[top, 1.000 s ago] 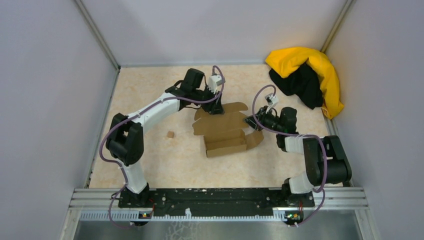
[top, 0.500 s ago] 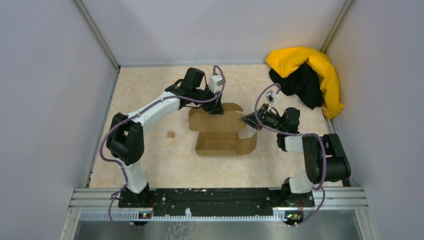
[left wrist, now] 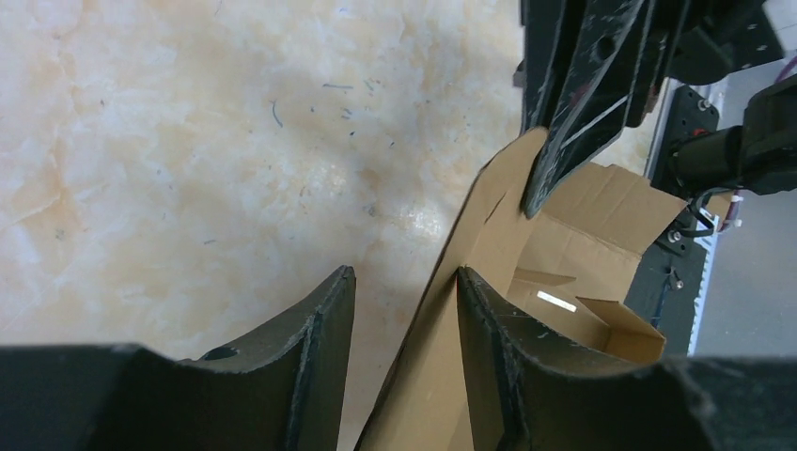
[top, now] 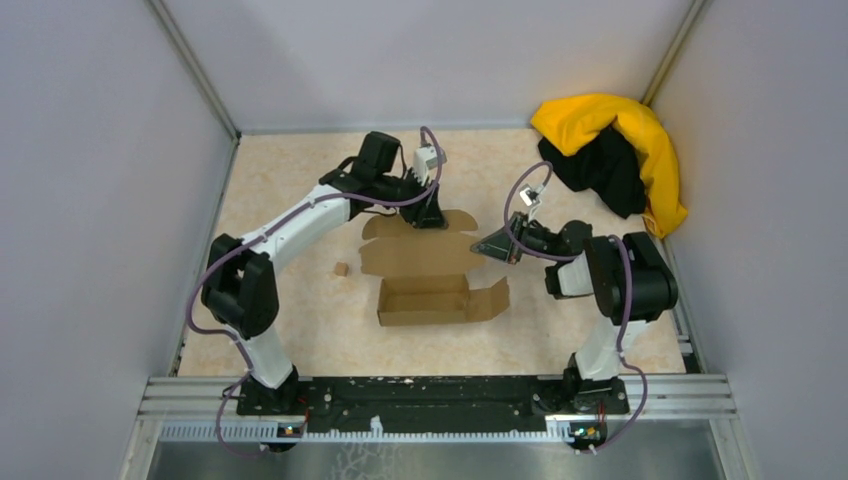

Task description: Fold the paper box

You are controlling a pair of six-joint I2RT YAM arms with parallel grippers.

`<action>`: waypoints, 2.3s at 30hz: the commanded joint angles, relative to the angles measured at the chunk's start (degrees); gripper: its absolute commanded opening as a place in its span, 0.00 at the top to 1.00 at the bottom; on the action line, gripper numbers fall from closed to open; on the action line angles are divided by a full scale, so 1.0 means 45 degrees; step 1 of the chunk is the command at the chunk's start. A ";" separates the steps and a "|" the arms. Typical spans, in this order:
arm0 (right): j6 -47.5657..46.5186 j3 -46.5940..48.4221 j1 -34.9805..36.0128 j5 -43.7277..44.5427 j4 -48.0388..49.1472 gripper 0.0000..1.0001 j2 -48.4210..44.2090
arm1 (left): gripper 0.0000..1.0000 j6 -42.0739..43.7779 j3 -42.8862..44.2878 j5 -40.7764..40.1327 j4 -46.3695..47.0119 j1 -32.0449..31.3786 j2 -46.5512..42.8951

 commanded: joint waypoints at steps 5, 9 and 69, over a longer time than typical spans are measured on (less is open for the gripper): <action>0.1085 0.1233 0.1118 -0.1492 0.2479 1.00 0.0361 | 0.49 -0.0129 -0.0387 0.1458 0.1250 0.0063 -0.0772; 0.1249 0.1311 0.1182 -0.1577 0.2470 1.00 0.0281 | 0.49 -0.0113 -0.0578 0.1650 0.1308 0.0058 -0.0952; -0.9055 0.5871 -0.2495 0.8723 -2.1095 0.44 -0.2655 | 0.47 -0.1785 -0.2366 -0.0573 0.2280 0.0979 -0.3051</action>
